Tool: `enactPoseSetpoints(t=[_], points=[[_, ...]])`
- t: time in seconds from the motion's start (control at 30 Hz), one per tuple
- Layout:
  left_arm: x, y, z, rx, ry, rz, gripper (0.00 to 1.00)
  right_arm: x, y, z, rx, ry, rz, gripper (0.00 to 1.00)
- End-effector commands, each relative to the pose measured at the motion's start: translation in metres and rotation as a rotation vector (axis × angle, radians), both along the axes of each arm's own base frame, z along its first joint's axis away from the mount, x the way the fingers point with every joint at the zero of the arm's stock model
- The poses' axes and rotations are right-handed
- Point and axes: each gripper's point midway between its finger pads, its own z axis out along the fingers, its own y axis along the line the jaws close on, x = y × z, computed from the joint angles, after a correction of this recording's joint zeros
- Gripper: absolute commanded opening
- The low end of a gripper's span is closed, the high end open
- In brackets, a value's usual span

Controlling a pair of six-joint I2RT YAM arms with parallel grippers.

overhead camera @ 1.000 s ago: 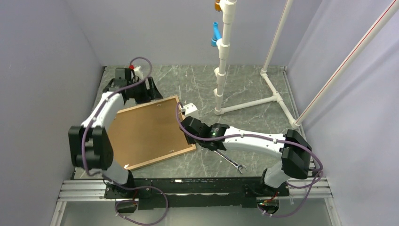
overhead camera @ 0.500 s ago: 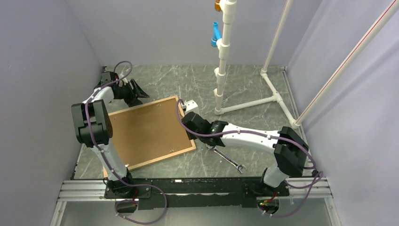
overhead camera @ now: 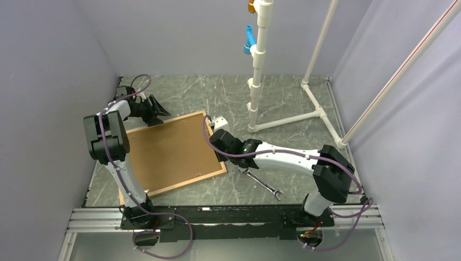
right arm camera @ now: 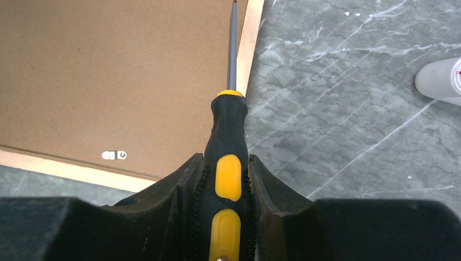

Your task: Take the photo out of the frame

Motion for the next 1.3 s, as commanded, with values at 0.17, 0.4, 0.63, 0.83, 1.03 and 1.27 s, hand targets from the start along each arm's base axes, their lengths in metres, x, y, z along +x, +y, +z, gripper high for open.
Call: enactPoseSetpoints(t=[0.17, 0.4, 0.63, 0.83, 1.03, 1.27], points=[[0.008, 0.018, -0.004, 0.09, -0.011, -0.013, 0.64, 0.017, 0.008, -0.009, -0.045, -0.01, -0.065, 0.0], [0.009, 0.022, -0.001, 0.101, -0.025, 0.003, 0.65, 0.028, 0.014, -0.026, -0.095, 0.005, -0.117, 0.0], [0.005, 0.022, -0.02, 0.08, 0.033, -0.005, 0.64, 0.032, 0.016, -0.04, -0.143, 0.009, -0.127, 0.0], [0.004, 0.021, -0.023, 0.073, 0.042, -0.011, 0.64, 0.034, 0.028, -0.044, -0.123, -0.011, -0.05, 0.0], [0.003, 0.019, -0.026, 0.064, 0.048, -0.018, 0.64, 0.029, 0.044, -0.043, -0.069, -0.024, 0.062, 0.0], [0.005, 0.016, -0.021, 0.059, 0.035, -0.022, 0.64, 0.042, 0.042, -0.026, -0.08, -0.095, 0.051, 0.0]])
